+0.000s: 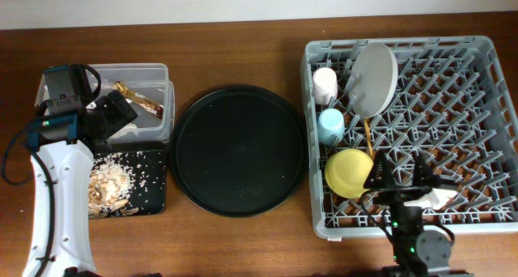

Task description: Sort waste into correct bins and load items into the dishwasher rack

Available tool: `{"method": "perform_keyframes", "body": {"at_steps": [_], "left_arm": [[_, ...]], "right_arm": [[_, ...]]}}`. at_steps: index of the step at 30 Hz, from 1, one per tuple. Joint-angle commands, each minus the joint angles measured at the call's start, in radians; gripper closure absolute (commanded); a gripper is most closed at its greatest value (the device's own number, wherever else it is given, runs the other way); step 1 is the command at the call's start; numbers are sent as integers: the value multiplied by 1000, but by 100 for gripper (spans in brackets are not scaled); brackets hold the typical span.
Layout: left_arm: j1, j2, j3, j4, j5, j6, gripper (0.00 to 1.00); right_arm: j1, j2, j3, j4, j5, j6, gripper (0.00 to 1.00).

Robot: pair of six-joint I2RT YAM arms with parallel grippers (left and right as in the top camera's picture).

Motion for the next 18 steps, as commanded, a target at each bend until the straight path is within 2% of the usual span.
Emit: {"method": "perform_keyframes", "body": {"at_steps": [1,2,7,10,12,18], "left_arm": [[2,-14,11,-1,0,13,1],[2,-14,11,-1,0,13,1],[2,-14,11,-1,0,13,1],[2,-14,11,-1,0,13,1],[2,-14,11,-1,0,13,1],[2,-14,11,-1,0,13,1]], "right_arm": [[-7,-11,-11,-142,-8,0,2],[-7,-11,-11,-140,-30,-44,2],[-8,-11,-11,-139,-34,-71,2],[-8,-11,-11,-143,-137,-350,2],[-8,-11,-11,-143,-136,-418,2],[-7,-11,-11,-143,-136,-422,2]]}}
